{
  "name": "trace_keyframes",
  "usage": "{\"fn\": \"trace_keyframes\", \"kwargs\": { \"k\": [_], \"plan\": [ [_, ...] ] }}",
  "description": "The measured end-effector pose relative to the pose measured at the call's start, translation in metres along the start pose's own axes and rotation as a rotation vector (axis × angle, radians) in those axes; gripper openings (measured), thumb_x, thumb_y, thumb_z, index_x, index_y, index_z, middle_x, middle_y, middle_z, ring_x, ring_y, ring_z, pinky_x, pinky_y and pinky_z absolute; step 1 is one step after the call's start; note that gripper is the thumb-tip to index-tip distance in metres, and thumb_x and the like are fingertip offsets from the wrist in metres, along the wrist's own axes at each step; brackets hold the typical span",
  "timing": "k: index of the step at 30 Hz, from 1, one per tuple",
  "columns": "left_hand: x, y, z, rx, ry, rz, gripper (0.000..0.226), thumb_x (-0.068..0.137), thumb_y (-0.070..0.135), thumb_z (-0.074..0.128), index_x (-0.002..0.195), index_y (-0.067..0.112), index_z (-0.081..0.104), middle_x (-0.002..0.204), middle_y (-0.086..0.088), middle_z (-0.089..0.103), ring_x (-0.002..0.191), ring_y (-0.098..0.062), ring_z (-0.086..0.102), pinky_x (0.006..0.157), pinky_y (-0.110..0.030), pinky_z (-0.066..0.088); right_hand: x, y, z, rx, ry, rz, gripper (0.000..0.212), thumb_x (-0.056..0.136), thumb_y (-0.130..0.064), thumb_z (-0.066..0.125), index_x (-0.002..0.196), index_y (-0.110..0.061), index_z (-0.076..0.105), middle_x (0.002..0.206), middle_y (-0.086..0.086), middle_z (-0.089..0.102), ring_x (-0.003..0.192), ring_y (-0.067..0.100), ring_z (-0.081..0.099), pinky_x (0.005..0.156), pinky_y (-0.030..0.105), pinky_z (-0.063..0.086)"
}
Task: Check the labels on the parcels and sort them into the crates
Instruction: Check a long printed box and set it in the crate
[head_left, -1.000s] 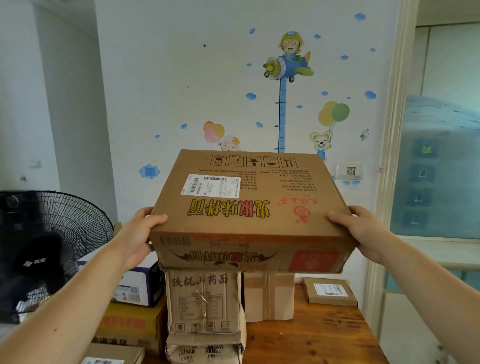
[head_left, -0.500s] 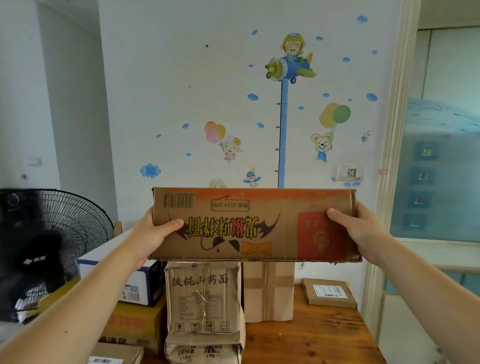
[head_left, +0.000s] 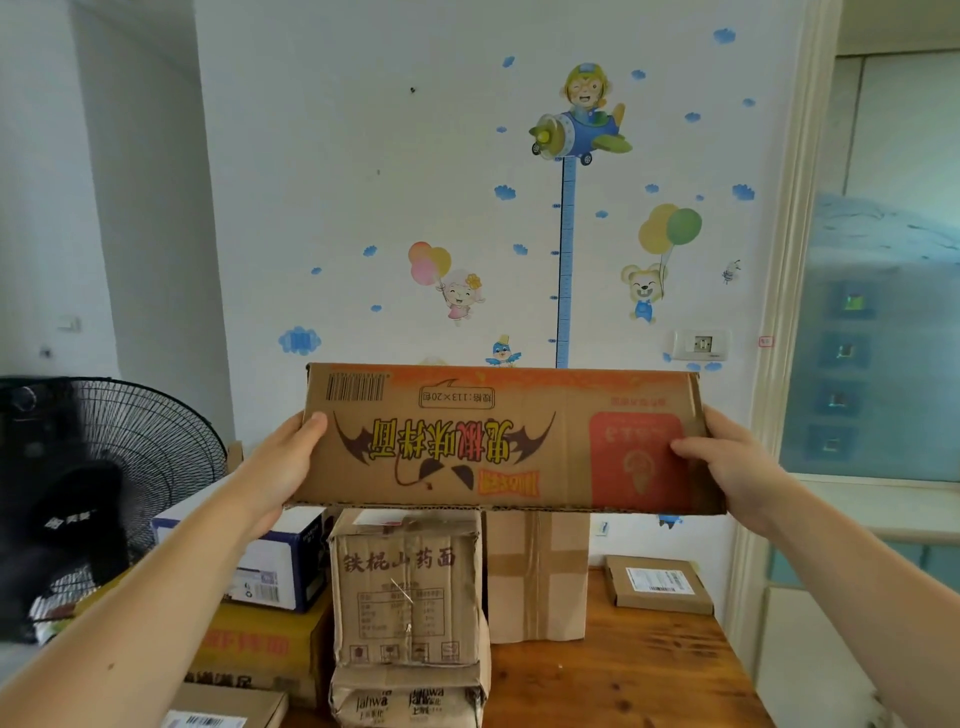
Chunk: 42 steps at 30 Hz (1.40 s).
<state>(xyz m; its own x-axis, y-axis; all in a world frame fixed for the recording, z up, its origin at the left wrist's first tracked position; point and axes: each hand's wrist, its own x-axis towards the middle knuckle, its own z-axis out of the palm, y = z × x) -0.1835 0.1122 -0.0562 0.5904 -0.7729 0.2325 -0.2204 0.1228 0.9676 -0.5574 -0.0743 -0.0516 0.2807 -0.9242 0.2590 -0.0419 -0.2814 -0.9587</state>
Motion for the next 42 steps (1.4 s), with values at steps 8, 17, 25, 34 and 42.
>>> {"fn": "trace_keyframes", "kwargs": {
  "k": [8, 17, 25, 34, 42],
  "plan": [
    [-0.008, -0.008, 0.008, -0.004, -0.011, 0.044, 0.032, 0.104, 0.028, 0.042, 0.136, 0.025, 0.046, 0.119, 0.001, 0.065, 0.107, -0.013, 0.06, 0.088, -0.03, 0.046, 0.002, 0.013, 0.003, 0.017, 0.009, -0.005, 0.034, 0.101, -0.005, 0.049, 0.124, -0.03, 0.053, 0.109, 0.002, 0.069, 0.1, 0.024, 0.066, 0.078, 0.041, 0.055],
    [-0.009, 0.002, 0.006, -0.007, -0.058, 0.006, 0.053, 0.094, 0.011, 0.06, 0.141, 0.021, 0.036, 0.12, -0.005, 0.06, 0.104, -0.021, 0.06, 0.075, -0.037, 0.051, 0.013, 0.018, -0.001, 0.016, 0.037, -0.001, 0.029, 0.09, -0.022, 0.07, 0.114, -0.028, 0.056, 0.112, 0.004, 0.069, 0.101, 0.025, 0.066, 0.083, 0.041, 0.053],
    [-0.011, 0.004, 0.014, -0.158, -0.037, -0.022, 0.054, 0.1, 0.059, 0.019, 0.121, 0.027, 0.057, 0.112, -0.006, 0.063, 0.106, -0.021, 0.056, 0.096, -0.046, 0.041, 0.01, 0.02, -0.003, -0.089, 0.078, -0.09, 0.064, 0.085, -0.01, 0.075, 0.136, -0.028, 0.04, 0.11, -0.011, 0.056, 0.1, 0.013, 0.056, 0.083, 0.033, 0.047],
    [-0.003, 0.001, 0.006, -0.191, 0.011, -0.029, 0.031, 0.104, 0.028, 0.039, 0.125, 0.009, 0.05, 0.092, -0.008, 0.055, 0.09, -0.023, 0.052, 0.074, -0.037, 0.043, 0.016, 0.013, 0.0, 0.0, 0.203, -0.027, 0.041, 0.099, -0.042, 0.052, 0.131, -0.02, 0.04, 0.109, -0.001, 0.054, 0.097, 0.02, 0.055, 0.097, 0.048, 0.047],
    [-0.004, -0.003, -0.003, -0.08, -0.037, -0.067, 0.034, 0.099, 0.013, 0.047, 0.133, 0.017, 0.048, 0.121, -0.013, 0.061, 0.111, -0.03, 0.055, 0.094, -0.048, 0.046, 0.017, 0.021, -0.009, -0.107, 0.077, 0.068, 0.081, 0.088, -0.007, 0.068, 0.155, -0.019, 0.024, 0.138, 0.004, 0.05, 0.119, 0.028, 0.053, 0.109, 0.052, 0.041]
  ]
}}
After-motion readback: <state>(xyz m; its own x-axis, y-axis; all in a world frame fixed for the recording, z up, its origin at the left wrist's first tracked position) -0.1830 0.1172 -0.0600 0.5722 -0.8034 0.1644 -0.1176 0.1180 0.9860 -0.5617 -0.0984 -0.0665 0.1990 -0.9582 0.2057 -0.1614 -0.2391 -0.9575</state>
